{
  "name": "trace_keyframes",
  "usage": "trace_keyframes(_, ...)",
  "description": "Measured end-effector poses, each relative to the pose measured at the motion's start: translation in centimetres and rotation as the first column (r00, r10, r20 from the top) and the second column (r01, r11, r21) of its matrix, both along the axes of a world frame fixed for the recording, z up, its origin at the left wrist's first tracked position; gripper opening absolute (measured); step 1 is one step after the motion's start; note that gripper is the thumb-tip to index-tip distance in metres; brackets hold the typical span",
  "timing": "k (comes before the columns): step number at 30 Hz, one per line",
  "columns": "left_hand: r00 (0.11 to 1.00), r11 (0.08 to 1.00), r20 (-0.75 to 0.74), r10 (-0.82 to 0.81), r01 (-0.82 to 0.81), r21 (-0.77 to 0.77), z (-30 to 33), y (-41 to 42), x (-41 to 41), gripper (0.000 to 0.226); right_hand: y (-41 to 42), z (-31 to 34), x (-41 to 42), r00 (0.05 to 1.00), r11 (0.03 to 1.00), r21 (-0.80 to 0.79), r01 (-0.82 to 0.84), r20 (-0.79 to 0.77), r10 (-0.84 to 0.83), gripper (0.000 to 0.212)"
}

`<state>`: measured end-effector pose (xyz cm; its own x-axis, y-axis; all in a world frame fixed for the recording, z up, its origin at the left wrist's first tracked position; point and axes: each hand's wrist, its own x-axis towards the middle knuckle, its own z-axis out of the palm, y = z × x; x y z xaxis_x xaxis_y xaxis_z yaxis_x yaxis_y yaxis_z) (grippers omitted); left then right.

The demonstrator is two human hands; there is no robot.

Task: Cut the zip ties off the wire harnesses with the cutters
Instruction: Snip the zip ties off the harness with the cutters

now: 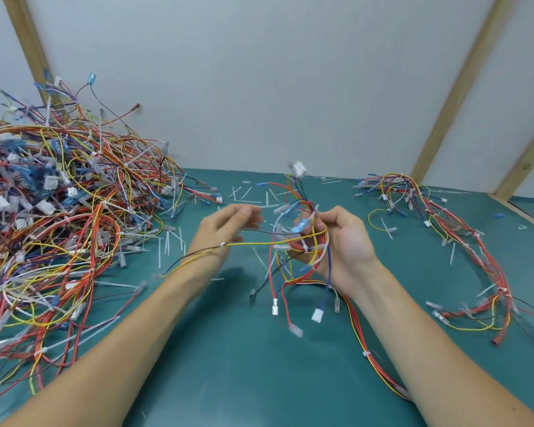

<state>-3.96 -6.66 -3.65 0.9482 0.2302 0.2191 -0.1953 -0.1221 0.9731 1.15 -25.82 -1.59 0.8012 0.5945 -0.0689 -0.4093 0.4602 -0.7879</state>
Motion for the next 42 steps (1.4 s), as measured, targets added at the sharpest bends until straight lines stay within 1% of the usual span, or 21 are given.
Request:
trace_keyframes(3, 0.962, 0.965, -0.101, -0.252, 0.258, 0.052, -0.1, -1.1, -0.7, 0.035, -0.3, 0.3, 0.2, 0.999, 0.992, 0.126, -0.003, -0.053, 0.01, 0.017)
trace_keyframes(5, 0.922, 0.927, -0.107, -0.372, 0.374, 0.003, -0.2, -1.2, -1.0, 0.032, -0.7, 0.5, 0.6, 0.995, 0.981, 0.194, 0.014, -0.095, 0.004, 0.027)
trace_keyframes(7, 0.902, 0.905, -0.079, -0.424, 0.42, -0.066, -0.1, -0.9, -1.0, 0.024, -1.1, 0.6, 1.0, 0.989, 0.967, 0.242, 0.077, -0.139, -0.044, 0.03)
trace_keyframes(8, 0.912, 0.907, -0.052, -0.407, 0.396, -0.143, 0.0, -0.6, -0.8, 0.02, -1.3, 0.5, 1.3, 0.982, 0.963, 0.232, 0.139, -0.16, -0.103, 0.027)
trace_keyframes(10, 0.961, 0.883, -0.013, -0.276, 0.248, -0.398, 0.1, 0.2, 0.0, 0.019, -1.6, 0.2, 2.0, 0.952, 0.947, 0.173, 0.269, -0.196, -0.235, 0.022)
trace_keyframes(12, 0.994, 0.776, -0.065, -0.088, 0.027, -0.63, 0.1, 1.6, 0.6, 0.023, -1.9, -0.1, 2.6, 0.925, 0.929, 0.13, 0.346, -0.213, -0.315, 0.023)
trace_keyframes(15, 0.948, 0.606, -0.241, 0.208, -0.319, -0.729, -0.5, 3.4, 0.9, 0.03, -2.4, -0.1, 3.0, 0.898, 0.9, 0.1, 0.424, -0.178, -0.403, 0.029)
trace_keyframes(17, 0.859, 0.59, -0.273, 0.433, -0.499, -0.635, -0.5, 4.1, 1.0, 0.031, -2.4, 0.0, 3.1, 0.865, 0.864, 0.043, 0.501, -0.06, -0.498, 0.036)
trace_keyframes(18, 0.815, 0.631, -0.211, 0.539, -0.557, -0.54, -0.3, 4.2, 1.0, 0.027, -2.3, 0.0, 3.1, 0.841, 0.841, 0.027, 0.541, 0.014, -0.541, 0.037)
trace_keyframes(19, 0.789, 0.698, -0.088, 0.608, -0.585, -0.414, 0.0, 4.1, 0.9, 0.022, -2.1, 0.0, 2.9, 0.814, 0.817, 0.002, 0.576, 0.092, -0.574, 0.038)
trace_keyframes(20, 0.796, 0.78, 0.072, 0.601, -0.565, -0.269, 0.4, 3.7, 0.8, 0.019, -1.9, -0.1, 2.8, 0.78, 0.789, -0.043, 0.613, 0.188, -0.597, 0.039)
trace_keyframes(21, 0.831, 0.857, 0.212, 0.514, -0.502, -0.111, 0.6, 2.9, 0.7, 0.02, -1.7, -0.2, 2.7, 0.734, 0.746, -0.104, 0.658, 0.313, -0.603, 0.042)
trace_keyframes(22, 0.876, 0.907, 0.281, 0.392, -0.419, 0.039, 0.6, 1.8, 0.5, 0.022, -1.4, -0.3, 2.5, 0.676, 0.696, -0.161, 0.7, 0.464, -0.572, 0.043)
trace_keyframes(24, 0.954, 0.946, 0.26, 0.153, -0.217, 0.241, -0.2, -0.9, -0.1, 0.033, -0.9, -0.6, 2.1, 0.56, 0.643, -0.209, 0.737, 0.721, -0.407, 0.03)
trace_keyframes(26, 0.98, 0.939, 0.197, -0.023, -0.046, 0.34, -1.2, -2.9, -0.6, 0.043, -0.3, -0.8, 1.4, 0.479, 0.663, -0.211, 0.718, 0.841, -0.251, 0.024)
trace_keyframes(29, 0.976, 0.93, 0.188, -0.108, 0.032, 0.367, -2.3, -2.9, -0.7, 0.048, 0.5, -1.0, 0.5, 0.404, 0.666, -0.206, 0.717, 0.902, -0.156, 0.023)
trace_keyframes(32, 0.975, 0.94, 0.211, -0.066, -0.01, 0.341, -2.2, -2.1, -0.5, 0.053, 0.7, -1.1, 0.0, 0.405, 0.666, -0.187, 0.722, 0.895, -0.188, 0.02)
trace_keyframes(35, 0.959, 0.94, 0.246, 0.14, -0.207, 0.271, -2.2, -2.4, -0.2, 0.06, 0.6, -0.9, 0.0, 0.427, 0.651, -0.145, 0.745, 0.854, -0.298, 0.018)
trace_keyframes(37, 0.903, 0.892, 0.302, 0.306, -0.383, 0.242, -2.0, -2.3, -0.2, 0.06, 0.5, -0.8, 0.1, 0.43, 0.632, -0.131, 0.764, 0.833, -0.347, 0.019)
trace_keyframes(39, 0.836, 0.853, 0.413, 0.361, -0.475, 0.217, -1.5, -1.7, -0.3, 0.046, 0.5, -0.9, 0.1, 0.425, 0.619, -0.123, 0.776, 0.827, -0.368, 0.02)
trace_keyframes(42, 0.812, 0.859, 0.523, 0.26, -0.441, 0.258, -0.9, -1.7, -0.8, 0.021, 0.7, -1.1, -0.1, 0.426, 0.618, -0.149, 0.772, 0.843, -0.329, 0.019)
